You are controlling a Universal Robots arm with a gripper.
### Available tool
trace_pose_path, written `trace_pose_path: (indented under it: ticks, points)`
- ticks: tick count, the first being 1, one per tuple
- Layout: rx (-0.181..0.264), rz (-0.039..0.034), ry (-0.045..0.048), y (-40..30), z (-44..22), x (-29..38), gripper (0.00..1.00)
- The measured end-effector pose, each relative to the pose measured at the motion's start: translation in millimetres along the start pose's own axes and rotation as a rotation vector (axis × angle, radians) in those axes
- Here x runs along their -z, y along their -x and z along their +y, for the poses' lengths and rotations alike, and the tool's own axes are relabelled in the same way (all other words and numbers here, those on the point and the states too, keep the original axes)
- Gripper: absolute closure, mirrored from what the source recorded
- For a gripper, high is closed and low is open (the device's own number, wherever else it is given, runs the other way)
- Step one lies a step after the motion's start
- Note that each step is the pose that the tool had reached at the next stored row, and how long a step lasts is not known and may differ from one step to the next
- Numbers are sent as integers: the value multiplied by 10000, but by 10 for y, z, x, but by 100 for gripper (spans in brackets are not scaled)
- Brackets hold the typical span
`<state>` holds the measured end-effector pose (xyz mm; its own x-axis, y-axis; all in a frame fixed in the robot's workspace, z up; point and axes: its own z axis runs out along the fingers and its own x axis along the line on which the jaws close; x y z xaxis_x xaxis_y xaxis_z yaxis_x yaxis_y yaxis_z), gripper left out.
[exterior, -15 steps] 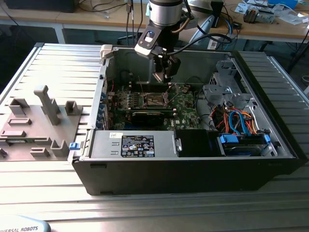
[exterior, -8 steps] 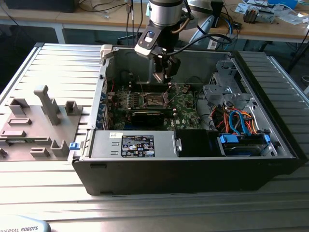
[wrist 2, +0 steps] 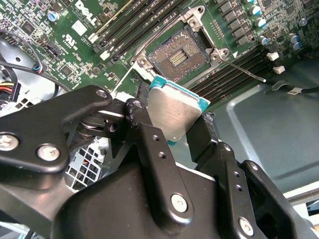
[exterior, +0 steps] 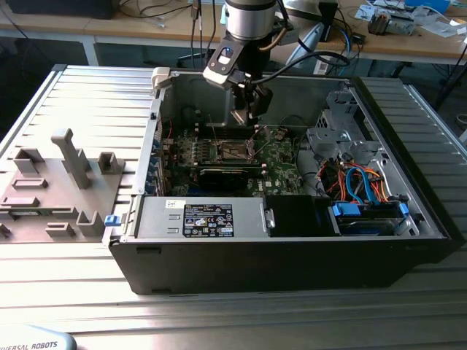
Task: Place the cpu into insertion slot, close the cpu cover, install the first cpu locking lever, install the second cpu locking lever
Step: 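Place the cpu into insertion slot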
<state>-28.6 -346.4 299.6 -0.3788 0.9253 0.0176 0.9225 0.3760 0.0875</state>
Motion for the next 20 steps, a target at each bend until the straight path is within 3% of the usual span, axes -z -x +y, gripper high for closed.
trace_pose_path:
  ticks: [20]
  points:
    - [-147, -13, 3, 0, -1, -17, 46]
